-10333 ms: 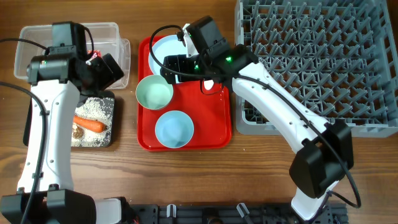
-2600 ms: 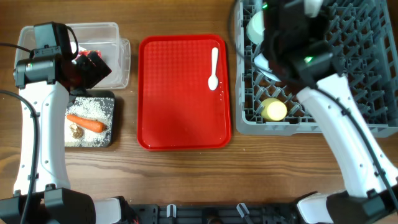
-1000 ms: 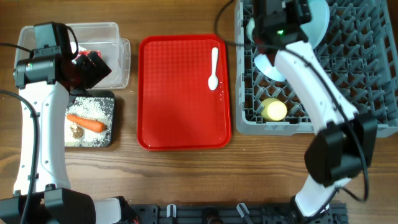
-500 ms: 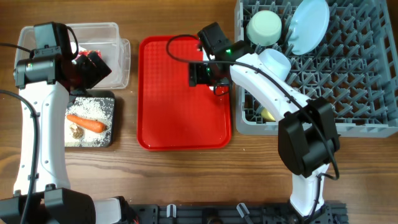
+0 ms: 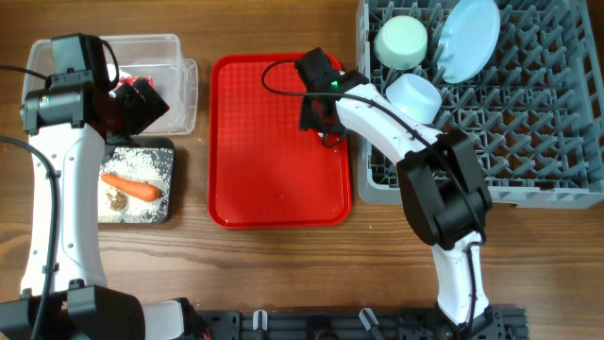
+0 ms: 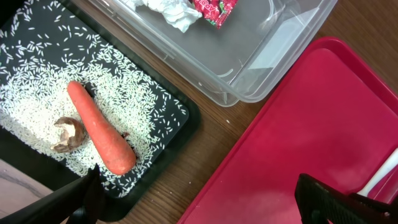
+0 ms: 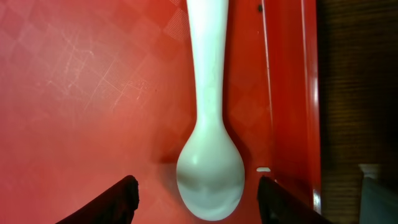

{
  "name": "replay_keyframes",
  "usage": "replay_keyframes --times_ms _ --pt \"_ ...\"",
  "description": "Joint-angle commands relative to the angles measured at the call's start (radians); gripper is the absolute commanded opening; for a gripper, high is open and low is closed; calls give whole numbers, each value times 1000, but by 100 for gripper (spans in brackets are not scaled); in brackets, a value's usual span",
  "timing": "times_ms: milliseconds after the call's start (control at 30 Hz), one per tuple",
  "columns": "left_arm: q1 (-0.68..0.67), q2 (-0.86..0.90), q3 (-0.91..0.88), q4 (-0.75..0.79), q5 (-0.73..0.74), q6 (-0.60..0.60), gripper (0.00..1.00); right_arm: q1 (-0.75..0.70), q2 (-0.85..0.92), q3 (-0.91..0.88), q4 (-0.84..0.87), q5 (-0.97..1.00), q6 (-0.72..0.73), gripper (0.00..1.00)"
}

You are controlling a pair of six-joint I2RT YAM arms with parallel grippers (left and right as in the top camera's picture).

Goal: Sort waste into correct bins and load items into the dishwasher rack
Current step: 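Grasp the white spoon on the red tray with the right gripper, then carry the white spoon to the dish rack and insert it upright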

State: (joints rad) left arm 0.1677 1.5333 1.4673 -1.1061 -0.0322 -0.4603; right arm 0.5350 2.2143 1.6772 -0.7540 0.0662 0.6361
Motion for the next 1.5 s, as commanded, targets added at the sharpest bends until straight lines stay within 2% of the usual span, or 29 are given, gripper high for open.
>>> replay_keyframes --times_ms 0,33,200,400,533,667,800,967,1000,1167,1267,1300,1367,1467 --pt "5 -9 5 2 -10 8 100 0 48 3 17 23 47 56" --pt "5 -9 5 2 -10 8 100 0 66 3 29 0 47 51" --pt "5 -9 5 2 -10 8 100 -13 84 3 43 -58 48 43" --pt "5 -9 5 2 -10 8 100 -13 84 3 47 -73 48 26" --pt "5 -9 5 2 -10 8 100 -13 84 3 47 -90 45 23" --pt "5 -9 5 2 -10 8 100 -13 84 3 52 -116 16 4" --pt "5 -9 5 2 -10 8 100 -13 71 7 58 -167 -55 4" --pt "5 -9 5 2 -10 8 100 -14 -161 8 -10 -198 -310 4" --pt "5 -9 5 2 -10 8 100 -14 -257 8 -64 -185 -392 4" --pt "5 -9 5 2 -10 8 100 -69 -575 8 -338 56 -485 4" --pt "5 -9 5 2 -10 8 100 -261 -643 -53 -486 102 -480 4" --pt "5 -9 5 2 -10 8 100 -301 -643 -94 -486 89 -485 4" --pt "5 -9 5 2 -10 8 100 -414 -640 -204 -474 -38 -603 4" --pt "5 -9 5 2 -10 8 100 -550 -640 -296 -459 -75 -611 4"
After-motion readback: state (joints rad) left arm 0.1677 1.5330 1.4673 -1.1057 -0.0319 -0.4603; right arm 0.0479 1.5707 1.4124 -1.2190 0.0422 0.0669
